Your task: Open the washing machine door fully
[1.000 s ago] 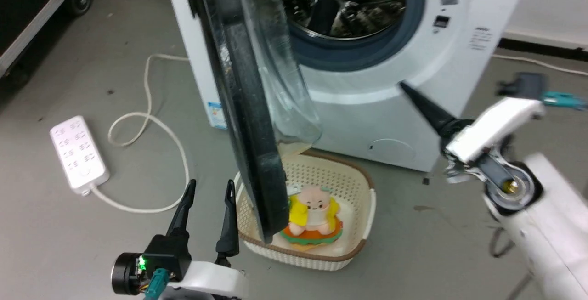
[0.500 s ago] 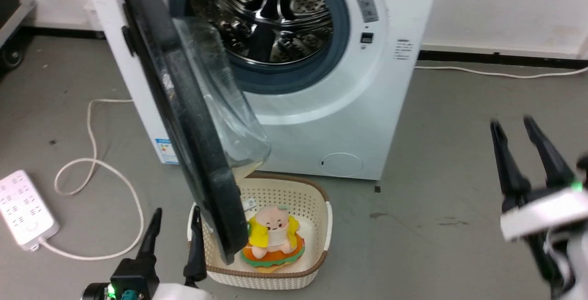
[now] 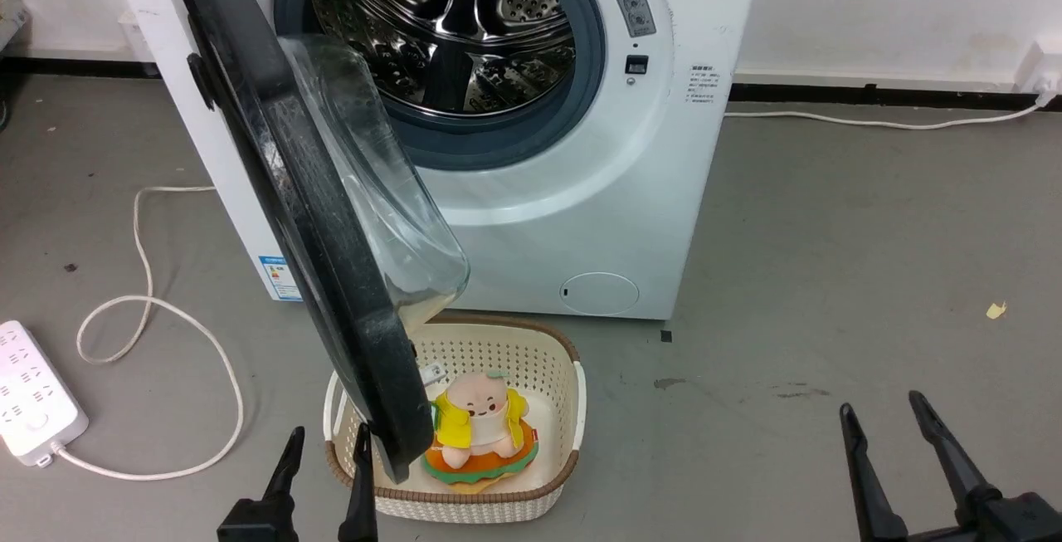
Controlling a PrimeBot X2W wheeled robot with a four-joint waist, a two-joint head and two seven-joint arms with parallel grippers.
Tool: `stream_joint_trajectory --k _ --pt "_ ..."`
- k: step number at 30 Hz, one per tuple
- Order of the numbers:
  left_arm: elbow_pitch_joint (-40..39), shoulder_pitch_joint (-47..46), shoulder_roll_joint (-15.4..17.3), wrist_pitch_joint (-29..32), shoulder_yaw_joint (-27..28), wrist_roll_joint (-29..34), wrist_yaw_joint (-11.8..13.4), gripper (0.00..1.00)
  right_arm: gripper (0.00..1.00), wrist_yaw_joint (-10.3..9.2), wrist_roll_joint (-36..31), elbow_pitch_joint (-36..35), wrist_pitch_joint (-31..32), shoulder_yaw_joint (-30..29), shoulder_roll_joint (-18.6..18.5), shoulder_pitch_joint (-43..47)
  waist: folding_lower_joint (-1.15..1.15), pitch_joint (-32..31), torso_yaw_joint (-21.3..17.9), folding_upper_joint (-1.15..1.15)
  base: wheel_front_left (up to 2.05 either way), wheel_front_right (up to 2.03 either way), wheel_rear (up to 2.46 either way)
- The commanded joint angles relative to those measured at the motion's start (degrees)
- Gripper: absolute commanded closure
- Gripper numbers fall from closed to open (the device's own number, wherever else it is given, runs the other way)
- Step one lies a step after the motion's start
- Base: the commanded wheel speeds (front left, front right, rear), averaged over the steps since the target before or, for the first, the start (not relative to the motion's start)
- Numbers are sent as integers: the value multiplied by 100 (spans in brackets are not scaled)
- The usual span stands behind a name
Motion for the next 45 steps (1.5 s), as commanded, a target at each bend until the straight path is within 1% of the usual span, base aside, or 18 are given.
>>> stream_joint_trajectory --k 1,5,6,7,11,14,16,20,23,26,28,31,35,38,39,42,45 --pt "26 23 6 -31 6 -15 -21 0 0 5 -1 -29 -22 11 41 84 0 2 3 0 0 0 0" --pt "27 -39 9 -31 -18 13 -25 0 0 5 29 11 -24 11 43 73 0 1 10 0 0 0 0" --pt "17 -51 23 -31 -40 36 -45 77 0 5 46 14 -24 12 44 65 0 -2 10 0 0 0 0" --pt "-14 -63 34 -31 -46 64 -45 100 0 5 60 13 -24 18 44 58 0 -5 10 0 0 0 0" --pt "-152 -68 56 -31 -2 148 12 100 0 5 142 -9 -25 51 44 42 0 -3 11 0 0 0 0" --pt "-269 -107 32 -31 172 30 70 100 0 5 208 -3 -25 49 45 36 0 8 16 0 0 0 0" --pt "-497 -192 32 -31 306 36 132 100 0 5 230 20 -25 36 45 29 0 18 20 0 0 0 0" --pt "-1181 -496 17 -31 706 -51 250 100 0 5 278 37 -25 41 45 2 0 44 22 0 0 0 0" --pt "-1731 -845 80 -31 1005 -88 256 100 0 5 309 55 -25 57 45 -24 0 53 7 0 0 0 0" --pt "-2357 -1211 156 -31 1156 -11 277 100 0 5 346 90 -26 86 45 -52 0 46 -19 0 0 0 0" --pt "-2784 -1428 219 -31 1149 114 287 100 0 5 395 108 -26 102 45 -79 0 53 -46 0 0 0 0" --pt "-3238 -1655 253 45 1003 241 279 100 0 5 437 137 -26 105 45 -118 0 66 -85 0 0 0 0" --pt "-3549 -1797 253 497 676 346 219 100 0 5 484 148 -26 76 45 -165 0 102 -134 0 0 0 0" --pt "-3550 -1697 209 1080 271 369 108 100 0 5 501 143 -26 66 45 -193 0 142 -155 0 0 0 0" --pt "-3490 -1521 125 1552 -151 333 38 100 0 5 527 144 -26 37 45 -215 0 190 -156 0 0 0 0" --pt "-3318 -1274 45 1910 -572 302 19 100 0 5 637 187 -26 -1 45 -233 0 223 -149 0 0 0 0" --pt "-2998 -1048 -25 2191 -906 180 54 100 0 5 672 209 -26 -7 45 -260 0 253 -139 0 0 0 0"
